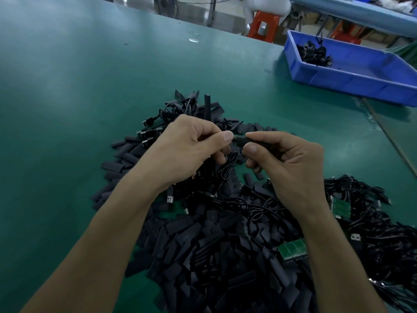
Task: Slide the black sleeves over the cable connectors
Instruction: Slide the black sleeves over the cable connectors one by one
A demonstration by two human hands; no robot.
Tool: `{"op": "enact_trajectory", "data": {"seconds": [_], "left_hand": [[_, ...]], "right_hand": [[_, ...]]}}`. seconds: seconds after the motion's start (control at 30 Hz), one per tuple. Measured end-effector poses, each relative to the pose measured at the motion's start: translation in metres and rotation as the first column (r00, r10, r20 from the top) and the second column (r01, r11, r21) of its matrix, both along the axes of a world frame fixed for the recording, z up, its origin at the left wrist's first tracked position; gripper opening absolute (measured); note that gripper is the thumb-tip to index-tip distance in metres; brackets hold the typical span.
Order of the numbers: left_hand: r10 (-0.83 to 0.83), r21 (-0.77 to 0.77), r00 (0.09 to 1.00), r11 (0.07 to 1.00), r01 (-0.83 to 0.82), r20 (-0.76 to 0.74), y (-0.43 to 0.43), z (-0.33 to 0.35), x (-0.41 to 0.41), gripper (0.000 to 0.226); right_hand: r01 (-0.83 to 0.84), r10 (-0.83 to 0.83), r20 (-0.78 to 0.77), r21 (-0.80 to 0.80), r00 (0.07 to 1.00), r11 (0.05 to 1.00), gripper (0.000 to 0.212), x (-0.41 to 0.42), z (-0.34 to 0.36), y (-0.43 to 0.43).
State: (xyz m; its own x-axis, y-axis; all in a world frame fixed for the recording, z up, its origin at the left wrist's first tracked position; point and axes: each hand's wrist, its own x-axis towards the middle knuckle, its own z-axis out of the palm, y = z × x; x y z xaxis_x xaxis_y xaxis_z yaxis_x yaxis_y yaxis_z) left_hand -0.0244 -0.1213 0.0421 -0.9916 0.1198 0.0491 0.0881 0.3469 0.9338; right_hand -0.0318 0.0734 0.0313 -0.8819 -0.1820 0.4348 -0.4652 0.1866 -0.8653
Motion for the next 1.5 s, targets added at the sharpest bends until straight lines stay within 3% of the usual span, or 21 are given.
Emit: {"op": "enact_trajectory", "data": {"seconds": [0.43, 0.67, 0.77, 0.93, 1.07, 1.5], "left_hand": [[-0.039, -0.104, 0.993, 0.994, 0.027, -0.116, 0.003, -0.004, 0.000, 0.025], [-0.082, -0.114, 0.988, 0.991, 0.067, -0.131, 0.002, -0.003, 0.000, 0.025], [-0.056, -0.098, 0.991, 0.994, 0.044, -0.118, 0.003, -0.003, 0.000, 0.026], [-0.001, -0.079, 0.992, 0.997, -0.009, -0.127, 0.008, -0.003, 0.001, 0.026], [0.047, -0.074, 0.981, 0.995, -0.062, -0.188, 0.015, -0.004, 0.003, 0.028], [0.081, -0.006, 0.939, 0.996, -0.088, -0.334, 0.026, -0.003, 0.008, 0.023]], "right_hand": [[0.026, -0.025, 0.022, -0.034, 0.999, 0.999, 0.006, -0.001, -0.003, 0.001], [-0.029, 0.032, 0.081, -0.049, 0.996, 0.998, 0.012, 0.000, -0.002, -0.002], [0.027, -0.022, 0.074, -0.061, 0.997, 0.998, 0.016, 0.000, -0.002, -0.004], [0.271, -0.255, 0.103, -0.184, 0.961, 0.945, 0.026, 0.003, -0.009, -0.014], [0.332, -0.319, 0.093, -0.260, 0.943, 0.907, 0.028, 0.008, -0.012, -0.028], [0.265, -0.243, 0.107, -0.379, 0.964, 0.887, 0.033, 0.010, -0.002, -0.042]]}}
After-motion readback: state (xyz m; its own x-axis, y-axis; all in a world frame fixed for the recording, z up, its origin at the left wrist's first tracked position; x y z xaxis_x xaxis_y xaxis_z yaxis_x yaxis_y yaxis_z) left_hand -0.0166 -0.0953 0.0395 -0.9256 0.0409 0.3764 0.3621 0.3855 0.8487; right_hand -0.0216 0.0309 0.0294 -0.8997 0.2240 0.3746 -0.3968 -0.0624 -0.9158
